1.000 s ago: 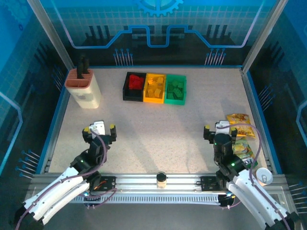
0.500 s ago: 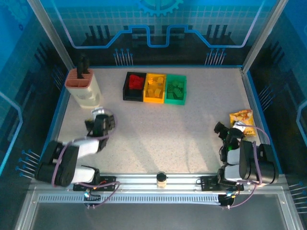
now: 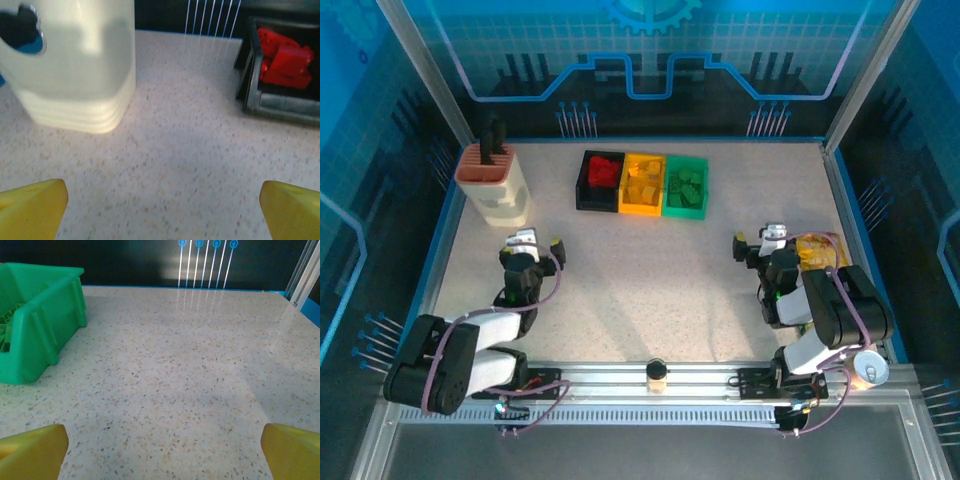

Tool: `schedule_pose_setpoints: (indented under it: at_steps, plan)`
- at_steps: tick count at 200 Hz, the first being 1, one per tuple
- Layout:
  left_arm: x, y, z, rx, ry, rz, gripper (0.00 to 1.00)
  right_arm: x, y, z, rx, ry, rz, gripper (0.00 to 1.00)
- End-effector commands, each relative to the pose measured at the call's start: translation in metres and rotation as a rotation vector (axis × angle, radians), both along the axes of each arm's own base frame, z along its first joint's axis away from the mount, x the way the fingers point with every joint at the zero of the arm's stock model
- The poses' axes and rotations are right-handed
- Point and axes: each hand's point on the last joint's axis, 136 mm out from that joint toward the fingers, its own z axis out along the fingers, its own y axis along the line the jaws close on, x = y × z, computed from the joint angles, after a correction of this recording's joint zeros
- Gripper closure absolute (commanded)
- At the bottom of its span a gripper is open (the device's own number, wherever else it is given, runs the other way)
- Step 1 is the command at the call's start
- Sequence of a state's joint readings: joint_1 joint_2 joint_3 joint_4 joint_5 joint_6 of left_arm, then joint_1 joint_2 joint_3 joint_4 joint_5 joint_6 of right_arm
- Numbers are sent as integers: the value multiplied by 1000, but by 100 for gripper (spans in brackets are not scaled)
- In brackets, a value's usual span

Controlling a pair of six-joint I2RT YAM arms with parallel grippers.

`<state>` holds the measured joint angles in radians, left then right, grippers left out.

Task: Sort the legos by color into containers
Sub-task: Reset both arms

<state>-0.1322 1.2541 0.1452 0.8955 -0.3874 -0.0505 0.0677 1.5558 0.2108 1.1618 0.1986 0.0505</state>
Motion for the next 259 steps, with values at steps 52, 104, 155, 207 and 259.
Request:
schedule_pose_setpoints:
  at_steps: [52,104,155,207,259]
  plan:
    - [63,2,-8,-60,52,-108,1,34,21,11,-11,76,136,0]
    - [65,0,-6,-58,30,-121,1,33,23,11,-25,75,132,0]
    - [65,-1,-6,-56,27,-124,1,33,24,11,-27,74,137,0]
    - [66,-4,-5,-49,31,-144,1,34,23,10,-21,76,141,0]
    - [66,-4,-5,-49,31,-143,1,34,23,11,-21,76,141,0]
